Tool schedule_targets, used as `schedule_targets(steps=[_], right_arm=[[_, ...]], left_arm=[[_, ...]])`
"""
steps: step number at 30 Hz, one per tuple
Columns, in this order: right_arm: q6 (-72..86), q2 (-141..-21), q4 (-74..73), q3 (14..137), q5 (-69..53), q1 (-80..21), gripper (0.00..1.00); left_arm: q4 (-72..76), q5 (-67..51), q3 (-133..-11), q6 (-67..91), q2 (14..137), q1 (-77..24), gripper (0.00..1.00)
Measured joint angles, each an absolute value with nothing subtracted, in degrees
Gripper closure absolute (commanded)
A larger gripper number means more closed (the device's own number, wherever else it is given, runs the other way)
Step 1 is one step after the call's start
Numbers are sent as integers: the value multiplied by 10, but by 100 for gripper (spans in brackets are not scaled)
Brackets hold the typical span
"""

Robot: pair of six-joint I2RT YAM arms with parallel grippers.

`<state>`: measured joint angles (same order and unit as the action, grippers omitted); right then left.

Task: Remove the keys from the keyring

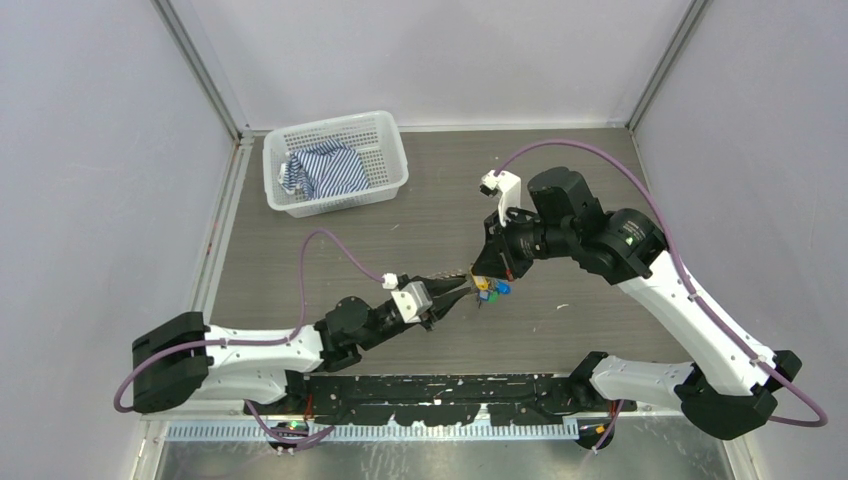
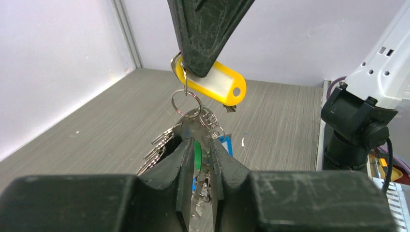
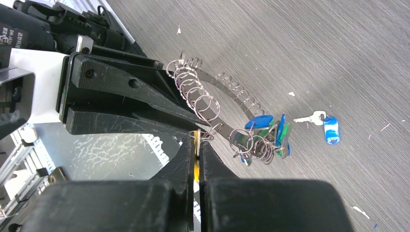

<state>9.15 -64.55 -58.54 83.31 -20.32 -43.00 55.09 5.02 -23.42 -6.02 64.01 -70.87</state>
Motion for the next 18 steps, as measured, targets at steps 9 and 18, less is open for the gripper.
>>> schedule_targets(steps=[9,18], right_arm=[[92,-652,-589,833,-218,-430,99],[92,-653,-589,834,-235,-430,99]], left_arm=[[639,48,-227,-77,663,-710,81],[653,47,-227,-100,669,-713,81]])
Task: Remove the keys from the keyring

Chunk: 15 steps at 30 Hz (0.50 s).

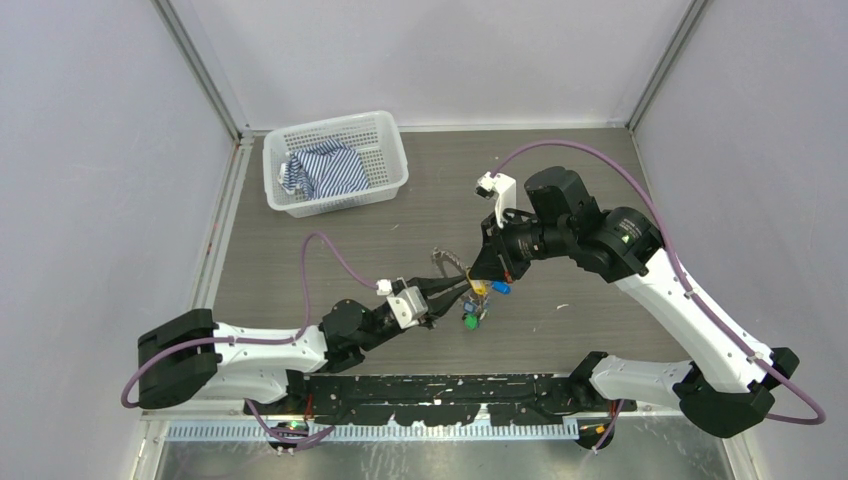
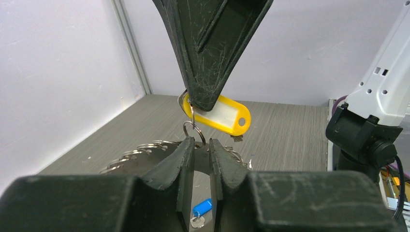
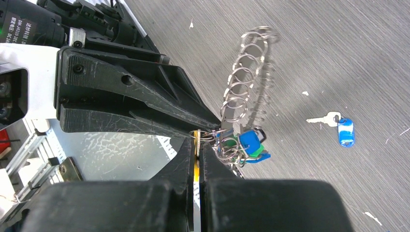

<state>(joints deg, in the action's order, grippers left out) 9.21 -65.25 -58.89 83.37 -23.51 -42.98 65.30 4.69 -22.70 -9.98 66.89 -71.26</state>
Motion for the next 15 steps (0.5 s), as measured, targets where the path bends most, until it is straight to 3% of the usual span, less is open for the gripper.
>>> schedule_targets(steps=[15], right_arm=[[94,-652,-588,834,-260,-429,99]], left_arm=[[649,49,-231,-110,672,-713,83]])
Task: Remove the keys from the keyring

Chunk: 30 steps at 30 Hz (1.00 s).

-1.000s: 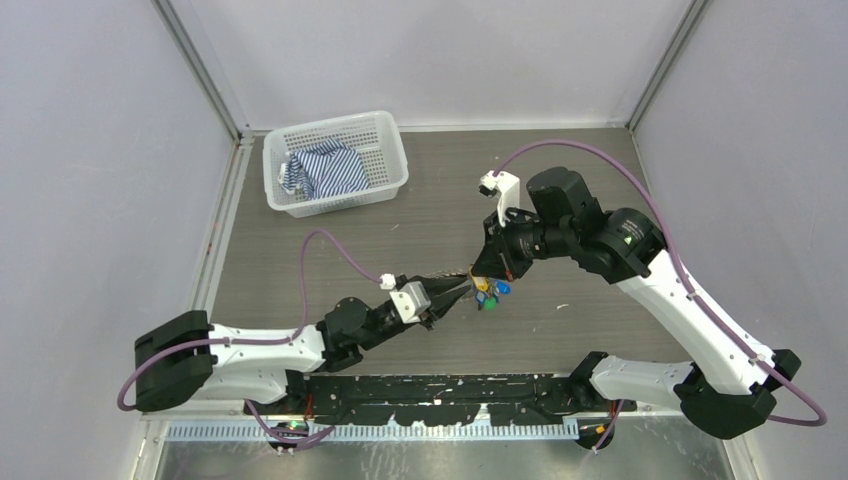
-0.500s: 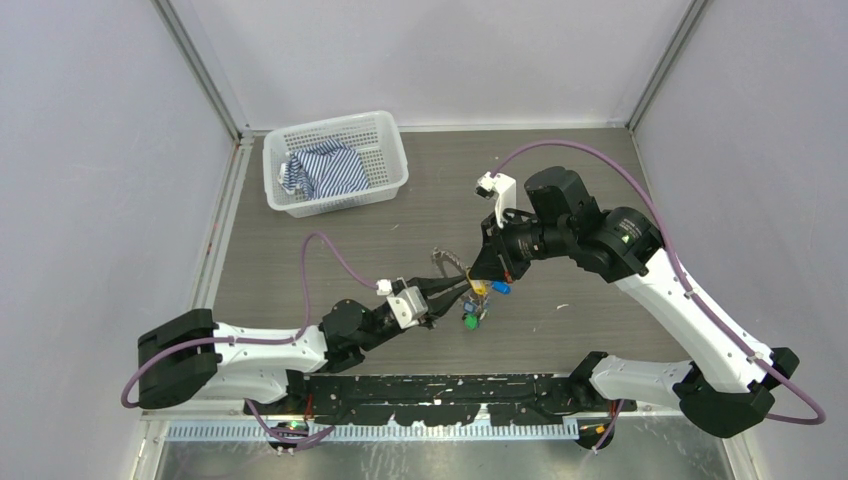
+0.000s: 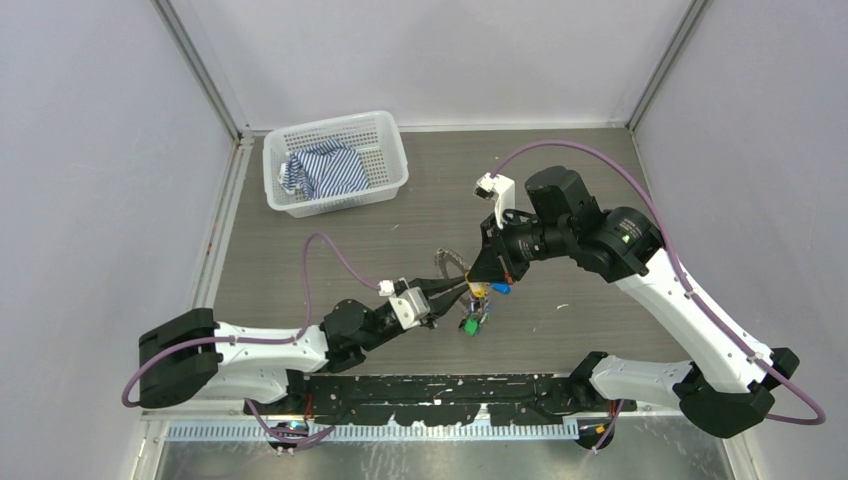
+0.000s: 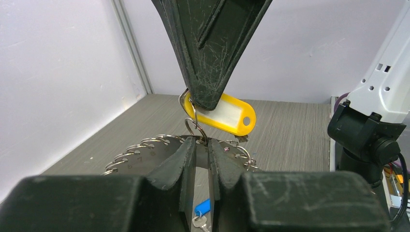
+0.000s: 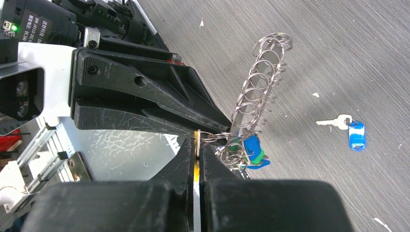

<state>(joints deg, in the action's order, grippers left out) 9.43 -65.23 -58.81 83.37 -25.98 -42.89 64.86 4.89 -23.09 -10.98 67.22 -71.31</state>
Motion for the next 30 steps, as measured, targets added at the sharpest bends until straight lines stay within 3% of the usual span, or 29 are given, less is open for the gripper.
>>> schedule_targets(steps=[30], right_arm=[[105,-652,-588,834,-272,-429,99]], left_arm=[[649,93,-231,-107,672,-716,75]])
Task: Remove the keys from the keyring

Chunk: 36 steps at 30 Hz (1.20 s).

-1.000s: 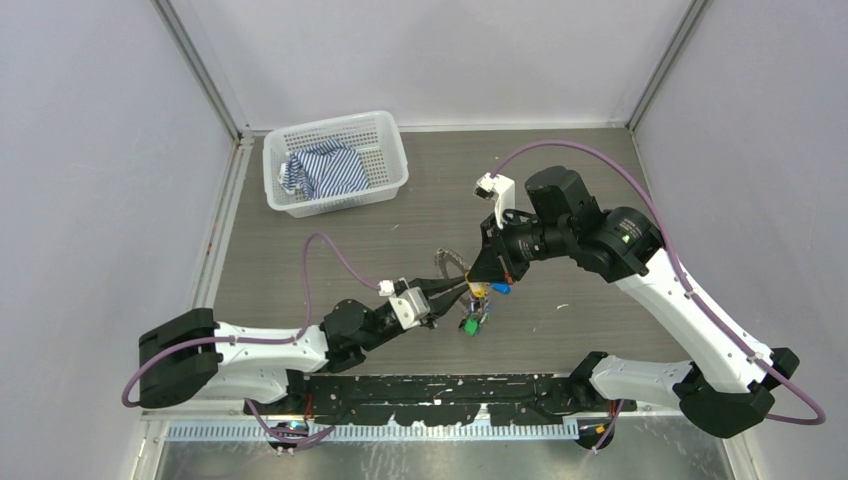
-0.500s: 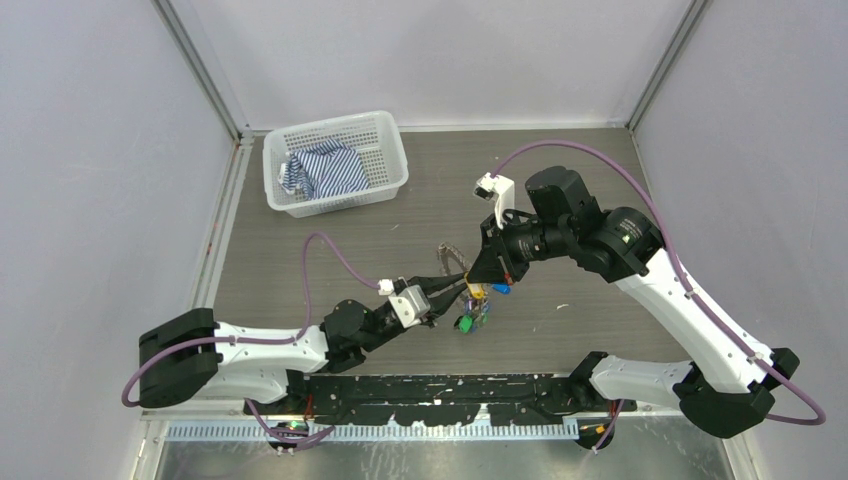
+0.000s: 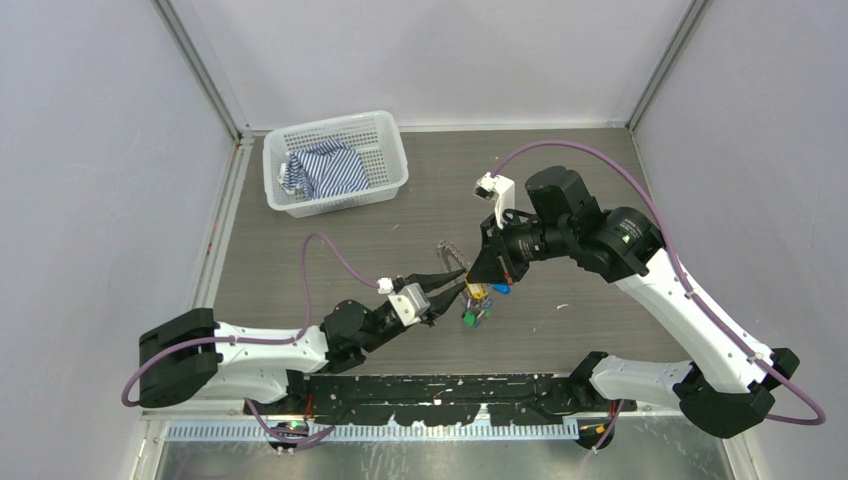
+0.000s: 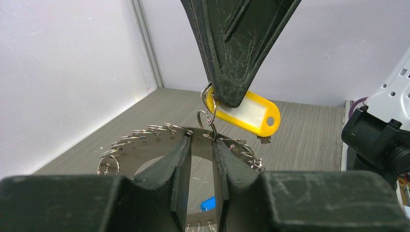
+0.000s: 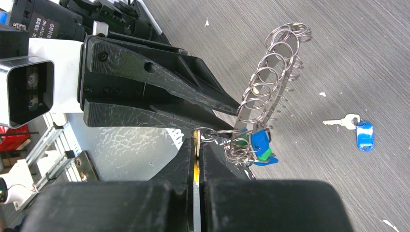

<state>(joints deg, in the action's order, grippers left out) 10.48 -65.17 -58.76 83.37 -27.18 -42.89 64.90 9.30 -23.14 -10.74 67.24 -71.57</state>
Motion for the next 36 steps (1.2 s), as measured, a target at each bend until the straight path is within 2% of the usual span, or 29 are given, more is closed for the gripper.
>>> schedule_targets(steps=[11,36], right_arm=[[107,-652,-588,834,-269,-429,99],[109,-652,-592,834,-256,-429,99]], left_arm=[[650,66,-231,-107,672,-716,72],[652,79,-231,-94,674,-726,73]])
